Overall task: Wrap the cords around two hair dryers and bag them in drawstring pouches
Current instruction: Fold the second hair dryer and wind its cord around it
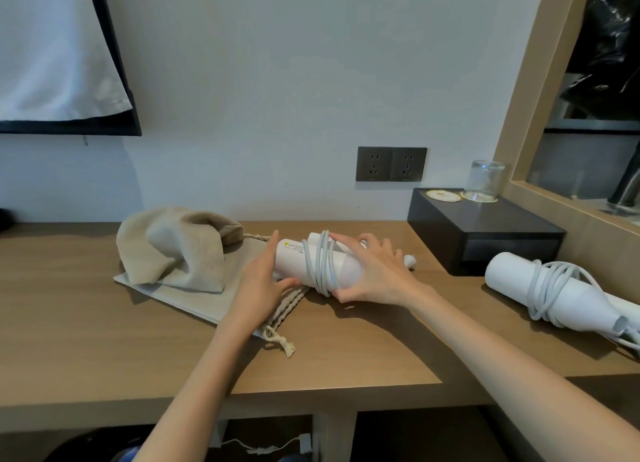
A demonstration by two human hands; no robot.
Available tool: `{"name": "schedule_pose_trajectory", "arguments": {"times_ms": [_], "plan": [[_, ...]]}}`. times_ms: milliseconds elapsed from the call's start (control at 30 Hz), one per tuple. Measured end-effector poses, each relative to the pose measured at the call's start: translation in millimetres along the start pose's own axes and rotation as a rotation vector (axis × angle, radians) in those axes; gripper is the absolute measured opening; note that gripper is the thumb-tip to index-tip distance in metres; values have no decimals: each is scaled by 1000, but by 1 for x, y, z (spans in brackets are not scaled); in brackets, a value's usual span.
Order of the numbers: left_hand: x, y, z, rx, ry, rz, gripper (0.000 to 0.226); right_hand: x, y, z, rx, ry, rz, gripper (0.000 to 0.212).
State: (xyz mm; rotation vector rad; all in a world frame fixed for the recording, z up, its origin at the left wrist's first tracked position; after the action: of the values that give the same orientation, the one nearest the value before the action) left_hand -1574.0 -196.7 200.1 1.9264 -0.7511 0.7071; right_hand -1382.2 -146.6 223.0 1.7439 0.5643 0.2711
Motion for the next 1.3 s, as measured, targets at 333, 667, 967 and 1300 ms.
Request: {"name": "schedule_pose_trajectory", "arguments": {"times_ms": [333, 667, 967, 1300], "plan": [[2, -39, -9, -115, 94, -152, 56, 35, -1, 2, 234, -386, 87, 99], [-7, -47, -12, -164, 11, -237, 51, 76, -6, -20, 303, -593, 155, 94], [-3, -41, -10, -105, -10, -259, 48, 84, -17, -39, 330, -657, 63, 86], [7, -15, 5, 23, 76, -182, 20, 68, -5, -9, 317, -396, 81, 64]]}}
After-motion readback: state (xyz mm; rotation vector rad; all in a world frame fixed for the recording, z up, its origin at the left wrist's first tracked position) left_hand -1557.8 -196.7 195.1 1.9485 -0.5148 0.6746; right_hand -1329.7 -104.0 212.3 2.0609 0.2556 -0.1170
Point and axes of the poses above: each hand's wrist, its own z-axis away from the middle knuckle, its own y-axis out of the back of the hand, x = y × z, the point moved 7 cm from there along -z, towards the middle knuckle, and after that the axes turned 6 degrees about z, right-handed, at the moved point
